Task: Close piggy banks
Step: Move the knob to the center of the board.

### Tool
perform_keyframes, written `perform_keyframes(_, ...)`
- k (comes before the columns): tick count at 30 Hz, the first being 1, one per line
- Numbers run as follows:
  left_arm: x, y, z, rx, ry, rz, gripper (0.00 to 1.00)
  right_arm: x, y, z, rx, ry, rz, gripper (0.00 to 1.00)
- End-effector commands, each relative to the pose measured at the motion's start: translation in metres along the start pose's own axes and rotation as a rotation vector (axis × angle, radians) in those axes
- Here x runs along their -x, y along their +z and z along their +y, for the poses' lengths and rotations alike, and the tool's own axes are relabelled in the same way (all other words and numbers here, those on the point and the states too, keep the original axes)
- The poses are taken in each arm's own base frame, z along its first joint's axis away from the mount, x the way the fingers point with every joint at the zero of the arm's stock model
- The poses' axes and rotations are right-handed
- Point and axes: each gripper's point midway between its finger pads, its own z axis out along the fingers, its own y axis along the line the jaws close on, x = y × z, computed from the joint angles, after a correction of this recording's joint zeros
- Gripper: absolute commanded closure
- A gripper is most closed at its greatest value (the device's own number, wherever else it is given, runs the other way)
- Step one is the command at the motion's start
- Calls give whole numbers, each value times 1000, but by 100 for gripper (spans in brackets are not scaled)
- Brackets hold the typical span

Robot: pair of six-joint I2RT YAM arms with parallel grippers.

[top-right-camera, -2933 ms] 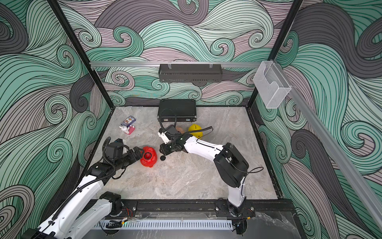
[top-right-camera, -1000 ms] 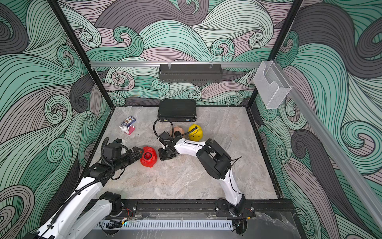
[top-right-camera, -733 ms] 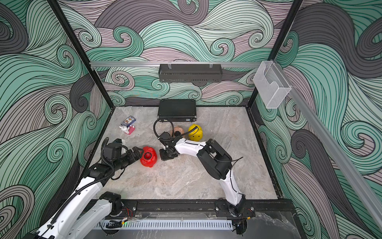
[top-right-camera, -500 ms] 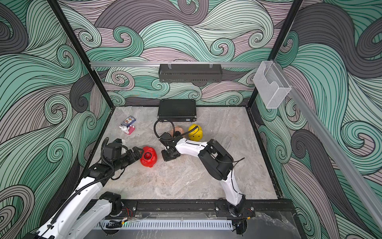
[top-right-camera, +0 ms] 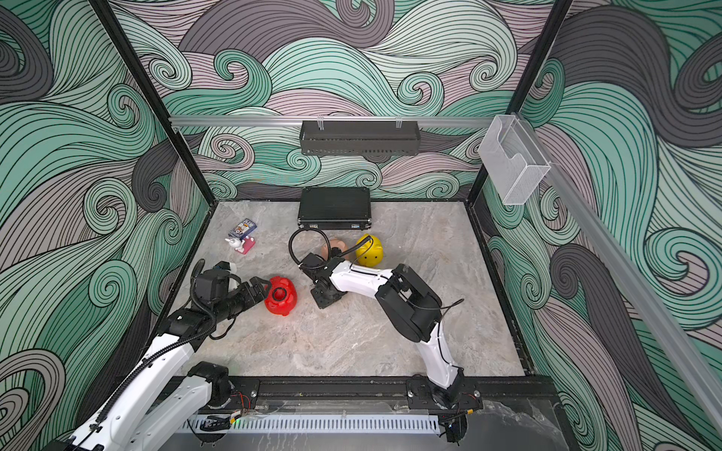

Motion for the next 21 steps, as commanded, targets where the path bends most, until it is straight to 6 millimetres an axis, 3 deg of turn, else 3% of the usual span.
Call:
perform_keyframes(1, 5, -4, -3, -2, 8, -5, 9, -35, 17, -15, -79, -39, 142, 82)
perform_keyframes(21, 5, -5, 1, 1, 2, -17, 9, -31, 13, -8, -58, -135, 143, 100)
